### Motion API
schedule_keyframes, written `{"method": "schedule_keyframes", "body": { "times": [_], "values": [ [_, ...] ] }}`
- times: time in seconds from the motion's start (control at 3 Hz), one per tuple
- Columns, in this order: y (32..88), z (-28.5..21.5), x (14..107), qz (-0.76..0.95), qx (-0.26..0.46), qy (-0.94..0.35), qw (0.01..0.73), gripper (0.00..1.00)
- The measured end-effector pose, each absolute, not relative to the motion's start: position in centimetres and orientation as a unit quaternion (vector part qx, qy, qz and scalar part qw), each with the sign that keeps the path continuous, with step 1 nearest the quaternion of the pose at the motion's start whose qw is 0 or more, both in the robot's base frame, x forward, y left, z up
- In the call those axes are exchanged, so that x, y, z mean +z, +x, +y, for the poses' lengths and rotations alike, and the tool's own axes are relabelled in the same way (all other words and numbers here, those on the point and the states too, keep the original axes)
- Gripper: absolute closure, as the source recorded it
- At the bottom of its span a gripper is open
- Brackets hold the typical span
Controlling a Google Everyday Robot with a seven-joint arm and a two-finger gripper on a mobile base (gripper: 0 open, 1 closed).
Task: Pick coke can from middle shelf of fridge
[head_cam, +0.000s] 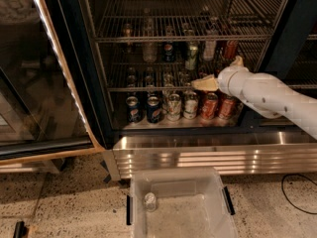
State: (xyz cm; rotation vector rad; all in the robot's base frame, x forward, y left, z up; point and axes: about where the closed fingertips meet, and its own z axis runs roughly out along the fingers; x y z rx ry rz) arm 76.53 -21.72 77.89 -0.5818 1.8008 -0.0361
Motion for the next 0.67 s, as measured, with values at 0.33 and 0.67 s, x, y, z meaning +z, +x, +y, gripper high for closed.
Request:
{"method": "schedule_keyframes", "body": {
  "times": [0.33, 0.67],
  "values": [
    [79.6, -24.0, 78.4, 0.748, -0.061, -0.218, 0.624, 0.0],
    [81.2, -28.0, 78.7, 0.724, -0.069, -0.157, 0.668, 0.0]
  ]
}}
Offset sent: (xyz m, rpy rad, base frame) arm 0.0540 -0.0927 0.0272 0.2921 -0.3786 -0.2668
